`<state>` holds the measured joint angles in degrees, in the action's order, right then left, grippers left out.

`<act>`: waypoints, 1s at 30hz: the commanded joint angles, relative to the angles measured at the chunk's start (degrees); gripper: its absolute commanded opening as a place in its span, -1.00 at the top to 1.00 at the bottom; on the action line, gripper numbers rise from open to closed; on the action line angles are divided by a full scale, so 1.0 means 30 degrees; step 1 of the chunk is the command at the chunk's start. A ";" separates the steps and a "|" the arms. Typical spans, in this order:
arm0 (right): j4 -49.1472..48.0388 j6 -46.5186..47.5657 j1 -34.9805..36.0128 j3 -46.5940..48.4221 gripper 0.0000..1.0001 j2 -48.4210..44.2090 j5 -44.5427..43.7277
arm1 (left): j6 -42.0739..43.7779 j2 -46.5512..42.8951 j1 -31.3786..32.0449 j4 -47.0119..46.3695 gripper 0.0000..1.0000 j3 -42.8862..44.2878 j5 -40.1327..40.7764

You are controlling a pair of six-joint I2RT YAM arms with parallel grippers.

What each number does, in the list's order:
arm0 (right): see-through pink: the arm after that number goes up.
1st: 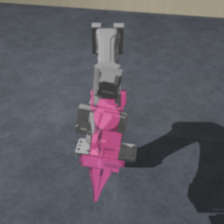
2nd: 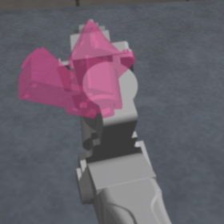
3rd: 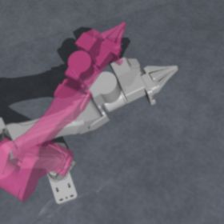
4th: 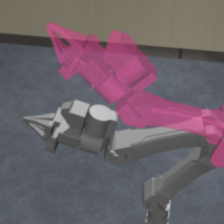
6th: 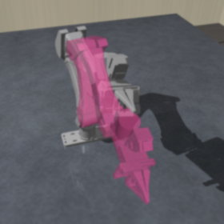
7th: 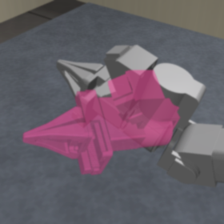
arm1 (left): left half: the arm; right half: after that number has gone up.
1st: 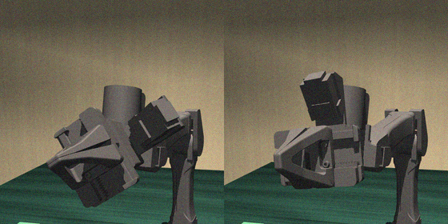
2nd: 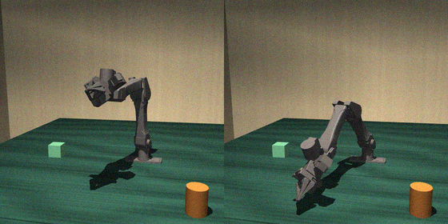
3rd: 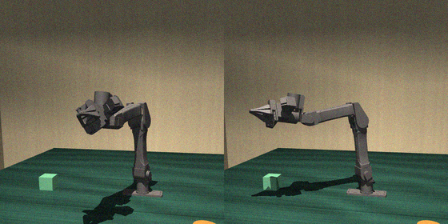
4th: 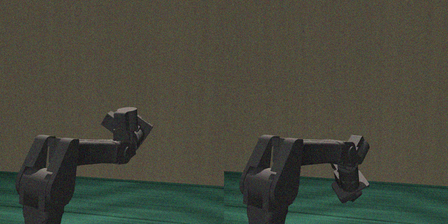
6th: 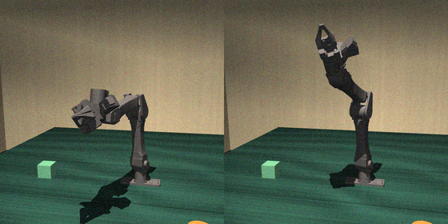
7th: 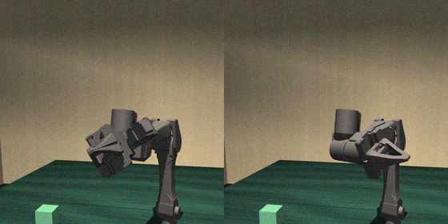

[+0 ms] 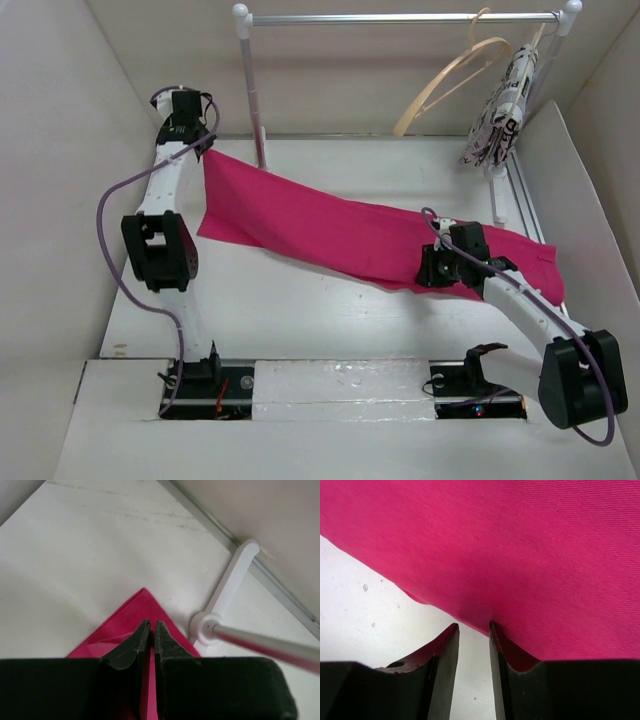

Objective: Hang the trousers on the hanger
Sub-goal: Fold the trousers at the center of the board.

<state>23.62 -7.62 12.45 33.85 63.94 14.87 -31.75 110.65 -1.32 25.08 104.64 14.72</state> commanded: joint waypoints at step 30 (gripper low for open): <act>-0.1601 0.1513 -0.0018 0.2077 0.20 0.0803 0.0812 | 0.0885 -0.7408 -0.0233 0.1278 1.00 -0.4143 0.2972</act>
<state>23.64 -4.86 12.45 37.10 65.43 14.74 -30.00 91.85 -1.63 29.82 95.44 19.11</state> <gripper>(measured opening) 0.396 0.009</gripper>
